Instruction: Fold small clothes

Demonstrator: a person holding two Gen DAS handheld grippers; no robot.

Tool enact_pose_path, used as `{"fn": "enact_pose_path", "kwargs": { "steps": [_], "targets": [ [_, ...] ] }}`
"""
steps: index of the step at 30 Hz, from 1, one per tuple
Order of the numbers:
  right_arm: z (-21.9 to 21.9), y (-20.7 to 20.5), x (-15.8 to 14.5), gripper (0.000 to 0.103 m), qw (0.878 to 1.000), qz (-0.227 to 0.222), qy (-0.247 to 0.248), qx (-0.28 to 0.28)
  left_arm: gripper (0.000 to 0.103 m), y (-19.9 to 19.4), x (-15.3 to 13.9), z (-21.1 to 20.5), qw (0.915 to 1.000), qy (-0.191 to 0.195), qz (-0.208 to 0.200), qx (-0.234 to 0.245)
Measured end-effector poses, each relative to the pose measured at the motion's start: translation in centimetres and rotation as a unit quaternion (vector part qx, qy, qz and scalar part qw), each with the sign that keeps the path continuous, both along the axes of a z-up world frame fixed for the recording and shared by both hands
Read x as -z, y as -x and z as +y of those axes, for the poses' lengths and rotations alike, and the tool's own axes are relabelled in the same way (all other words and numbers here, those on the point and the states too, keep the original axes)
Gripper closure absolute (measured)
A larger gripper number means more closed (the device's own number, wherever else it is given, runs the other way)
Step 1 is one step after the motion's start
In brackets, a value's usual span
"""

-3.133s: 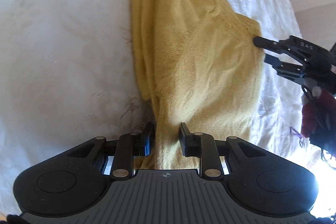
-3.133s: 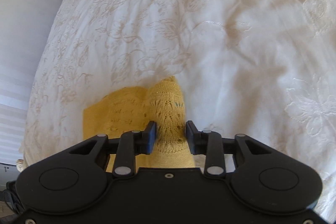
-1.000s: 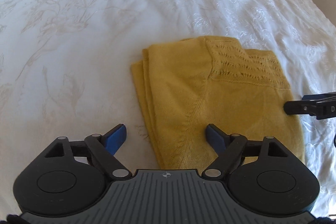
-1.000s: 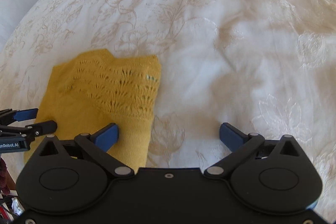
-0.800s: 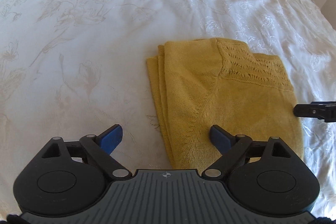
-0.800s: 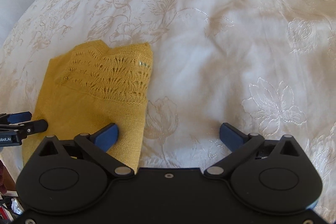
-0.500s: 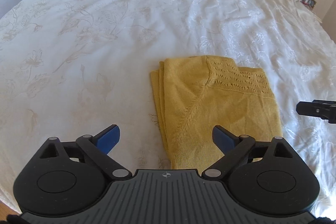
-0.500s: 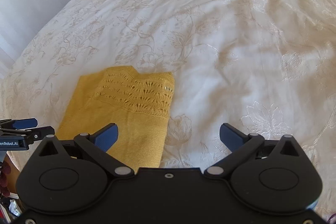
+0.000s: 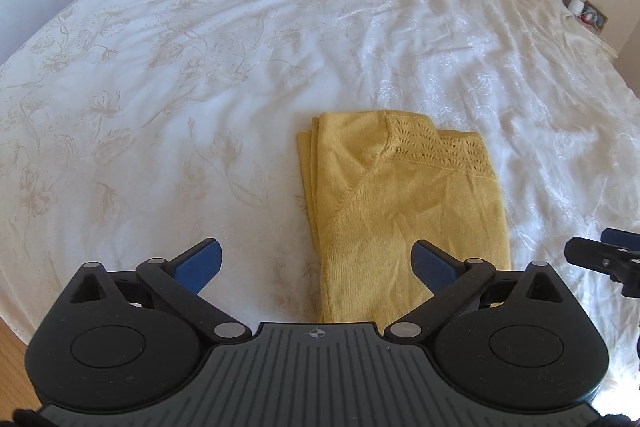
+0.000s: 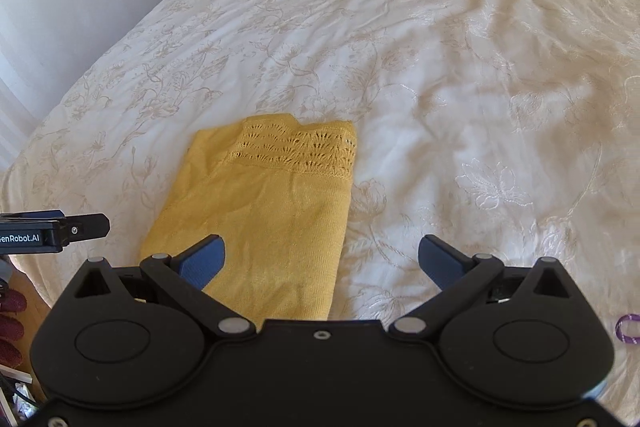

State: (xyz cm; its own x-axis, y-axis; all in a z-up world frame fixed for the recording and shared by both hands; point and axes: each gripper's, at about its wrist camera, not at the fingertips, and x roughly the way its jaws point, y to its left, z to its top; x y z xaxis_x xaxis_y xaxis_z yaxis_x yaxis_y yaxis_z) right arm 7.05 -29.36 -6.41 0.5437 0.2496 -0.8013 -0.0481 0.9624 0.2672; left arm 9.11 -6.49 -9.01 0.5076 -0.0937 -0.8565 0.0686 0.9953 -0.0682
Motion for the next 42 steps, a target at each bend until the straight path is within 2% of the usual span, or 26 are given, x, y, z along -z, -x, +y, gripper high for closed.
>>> {"fn": "enact_pose_path", "kwargs": {
  "steps": [10,16,24,34,38,42],
  "targets": [
    [2.5,4.4,-2.1,0.001,1.0,0.006,0.012,0.026,0.0,4.0,-1.7,0.4,0.9999,-0.001,0.003,0.011],
    [3.6,7.0,-3.3,0.001,0.999,0.004,0.025,0.036,0.002,6.5,-3.2,-0.1,0.9995,-0.03,-0.013,-0.001],
    [4.1,10.3,-5.5,0.001,0.999,-0.031,0.019,0.027,0.002,9.1,-5.1,-0.2,0.9979,-0.043,-0.042,-0.026],
    [5.2,12.6,-7.3,0.001,0.997,-0.064,0.013,0.034,0.002,10.8,-6.8,-0.6,0.9957,-0.068,-0.054,-0.033],
    [5.5,12.8,-8.1,0.001,0.995,-0.06,0.041,0.061,0.002,11.2,-7.0,-0.9,0.9941,-0.089,-0.058,-0.026],
    [5.6,12.6,-8.3,0.001,0.996,-0.042,0.04,0.069,0.002,11.3,-7.0,-0.8,0.9961,-0.071,-0.051,-0.013]
  ]
}}
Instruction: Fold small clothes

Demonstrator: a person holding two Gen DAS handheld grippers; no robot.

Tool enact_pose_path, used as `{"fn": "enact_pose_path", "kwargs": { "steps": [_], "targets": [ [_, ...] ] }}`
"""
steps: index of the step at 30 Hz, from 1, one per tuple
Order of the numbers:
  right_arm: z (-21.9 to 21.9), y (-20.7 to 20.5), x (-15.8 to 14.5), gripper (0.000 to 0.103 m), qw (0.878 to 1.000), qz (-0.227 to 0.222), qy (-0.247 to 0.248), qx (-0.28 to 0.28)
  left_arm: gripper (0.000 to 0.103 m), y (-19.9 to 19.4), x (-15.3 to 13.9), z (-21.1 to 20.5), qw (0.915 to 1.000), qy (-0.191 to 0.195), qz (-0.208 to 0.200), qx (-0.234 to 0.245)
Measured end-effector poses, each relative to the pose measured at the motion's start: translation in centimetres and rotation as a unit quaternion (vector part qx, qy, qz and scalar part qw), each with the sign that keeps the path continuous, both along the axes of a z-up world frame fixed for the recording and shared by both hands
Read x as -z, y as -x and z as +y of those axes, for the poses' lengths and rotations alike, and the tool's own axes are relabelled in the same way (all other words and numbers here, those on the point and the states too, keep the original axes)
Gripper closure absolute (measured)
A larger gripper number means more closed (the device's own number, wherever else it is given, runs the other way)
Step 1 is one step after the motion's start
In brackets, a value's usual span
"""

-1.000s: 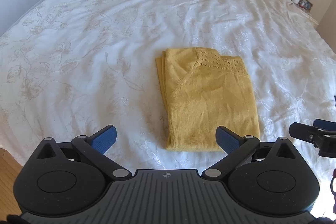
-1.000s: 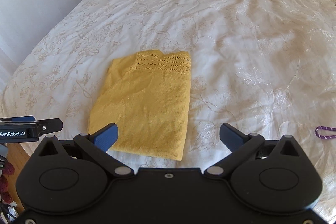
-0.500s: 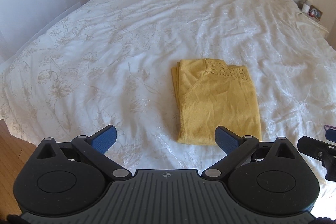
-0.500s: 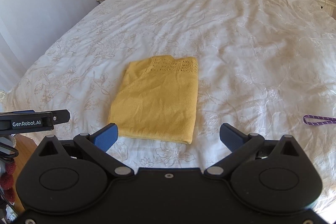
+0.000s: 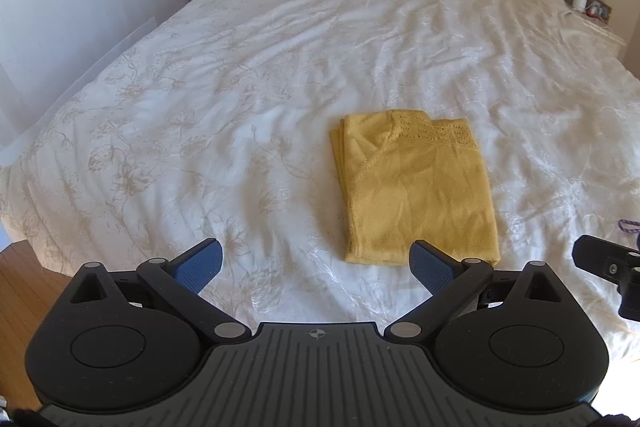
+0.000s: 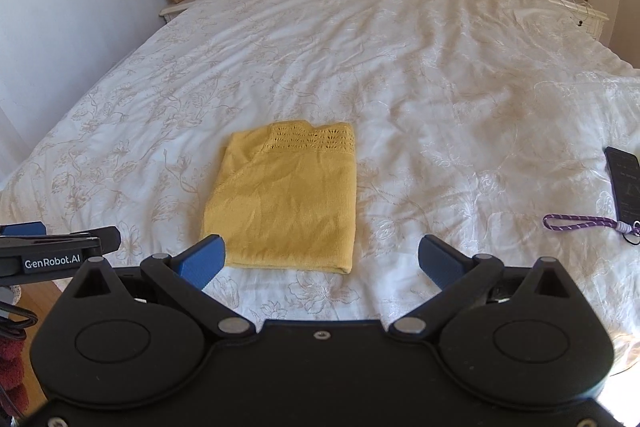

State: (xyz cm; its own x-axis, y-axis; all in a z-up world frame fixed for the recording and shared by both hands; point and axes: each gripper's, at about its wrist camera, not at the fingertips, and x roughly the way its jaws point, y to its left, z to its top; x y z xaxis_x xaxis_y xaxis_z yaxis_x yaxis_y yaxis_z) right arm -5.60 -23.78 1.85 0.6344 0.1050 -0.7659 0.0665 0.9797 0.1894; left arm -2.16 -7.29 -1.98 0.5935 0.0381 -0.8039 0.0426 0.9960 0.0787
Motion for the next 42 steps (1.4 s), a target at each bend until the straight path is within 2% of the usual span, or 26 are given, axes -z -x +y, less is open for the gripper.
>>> {"fn": "enact_pose_path", "kwargs": {
  "steps": [5,20,42],
  "targets": [
    [-0.2,0.2,0.2,0.001,1.0,0.003,-0.03,0.001,0.002,0.2,0.1,0.0,0.9999,0.007,0.007,0.006],
    [0.5,-0.1,0.7,0.001,0.999,0.019,-0.028,0.004,0.002,-0.2,1.0,0.1,0.9993,0.018,0.034,0.006],
    [0.6,-1.8,1.7,0.001,0.998,0.037,-0.044,0.008,0.002,-1.9,2.2,-0.2,0.9984,0.014,0.054,0.007]
  ]
}}
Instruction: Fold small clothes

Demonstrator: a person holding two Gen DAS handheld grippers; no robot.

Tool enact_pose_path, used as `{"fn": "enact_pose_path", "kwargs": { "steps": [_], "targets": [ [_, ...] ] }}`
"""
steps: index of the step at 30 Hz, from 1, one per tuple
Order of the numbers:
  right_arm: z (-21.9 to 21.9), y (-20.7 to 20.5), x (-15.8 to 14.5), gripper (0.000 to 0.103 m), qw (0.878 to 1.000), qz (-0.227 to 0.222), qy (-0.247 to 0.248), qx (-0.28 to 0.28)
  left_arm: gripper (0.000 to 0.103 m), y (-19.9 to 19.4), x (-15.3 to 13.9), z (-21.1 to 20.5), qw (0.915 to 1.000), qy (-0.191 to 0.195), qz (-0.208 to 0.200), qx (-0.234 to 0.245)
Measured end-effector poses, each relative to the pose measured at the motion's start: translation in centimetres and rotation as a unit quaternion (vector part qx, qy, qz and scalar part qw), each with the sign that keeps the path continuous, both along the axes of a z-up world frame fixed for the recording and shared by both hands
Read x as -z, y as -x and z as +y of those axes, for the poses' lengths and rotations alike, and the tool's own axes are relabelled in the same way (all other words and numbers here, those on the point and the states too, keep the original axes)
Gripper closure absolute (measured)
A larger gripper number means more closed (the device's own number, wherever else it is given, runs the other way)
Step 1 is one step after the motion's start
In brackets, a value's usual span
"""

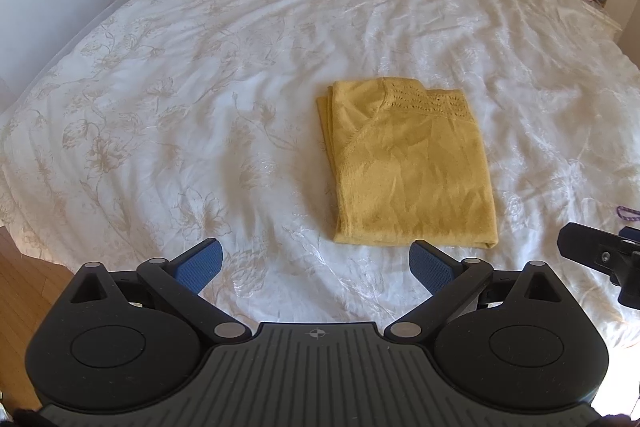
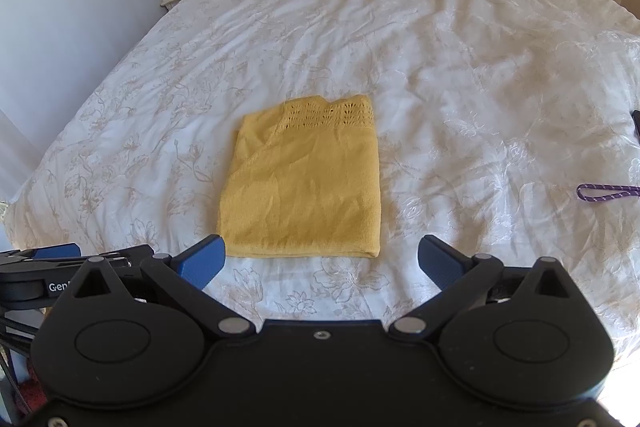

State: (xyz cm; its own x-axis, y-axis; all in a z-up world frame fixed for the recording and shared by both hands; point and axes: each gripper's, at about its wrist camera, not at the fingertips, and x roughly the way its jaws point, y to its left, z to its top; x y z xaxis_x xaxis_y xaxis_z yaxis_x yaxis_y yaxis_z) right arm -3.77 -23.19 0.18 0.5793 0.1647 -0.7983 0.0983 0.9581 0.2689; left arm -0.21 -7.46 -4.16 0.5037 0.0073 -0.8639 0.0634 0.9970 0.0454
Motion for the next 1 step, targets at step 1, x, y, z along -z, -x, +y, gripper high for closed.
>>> {"fn": "enact_pose_path", "kwargs": {
  "steps": [1],
  "targets": [
    [-0.04,-0.07,0.05,0.001,1.0,0.001,0.0,0.0,0.002,-0.1,0.05,-0.05,1.0,0.0,0.001,0.001]
  ]
}}
